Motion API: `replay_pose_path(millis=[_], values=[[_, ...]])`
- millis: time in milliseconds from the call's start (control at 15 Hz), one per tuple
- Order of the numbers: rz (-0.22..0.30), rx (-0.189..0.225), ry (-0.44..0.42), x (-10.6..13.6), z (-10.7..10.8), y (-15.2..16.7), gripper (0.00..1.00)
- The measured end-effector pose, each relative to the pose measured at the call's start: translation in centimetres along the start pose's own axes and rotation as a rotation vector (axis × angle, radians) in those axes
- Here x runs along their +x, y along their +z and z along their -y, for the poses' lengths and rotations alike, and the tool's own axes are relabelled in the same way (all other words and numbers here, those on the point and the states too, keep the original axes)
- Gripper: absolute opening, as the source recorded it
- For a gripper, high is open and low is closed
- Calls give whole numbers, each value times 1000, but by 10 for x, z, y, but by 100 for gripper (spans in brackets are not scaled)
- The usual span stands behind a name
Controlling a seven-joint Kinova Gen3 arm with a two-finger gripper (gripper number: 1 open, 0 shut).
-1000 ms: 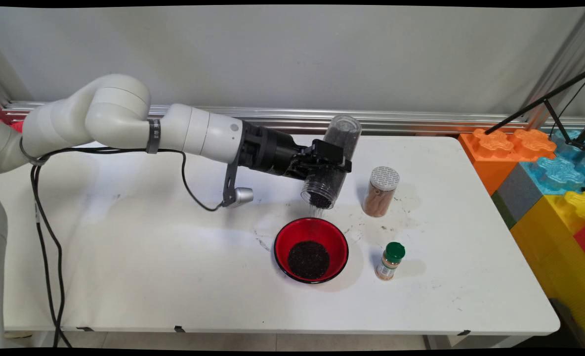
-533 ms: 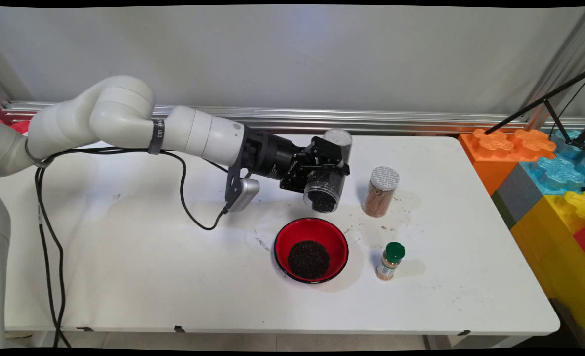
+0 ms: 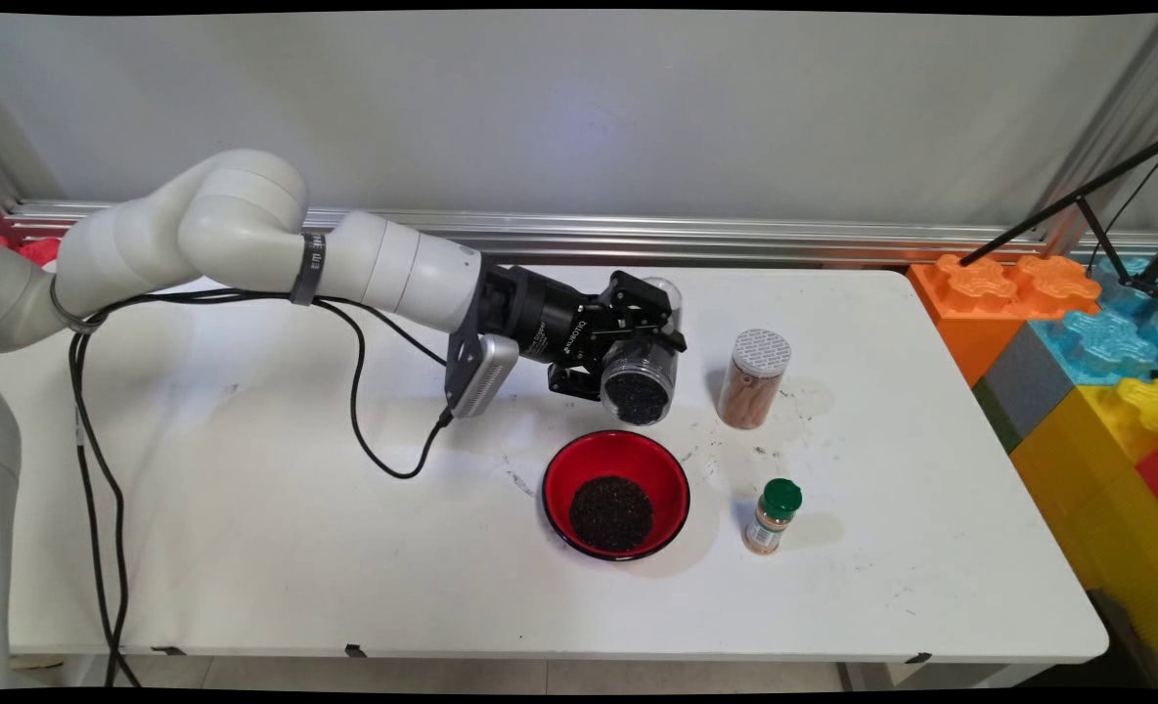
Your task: Pour the black seasoning powder in the red bowl
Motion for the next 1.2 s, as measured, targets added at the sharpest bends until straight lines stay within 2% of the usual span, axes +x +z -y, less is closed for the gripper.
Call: replay_pose_path(millis=[667,1200], values=[[-5,-32,-276,-6,-1,-11,0],[-22,-71,-536,-13,7,-17,0]])
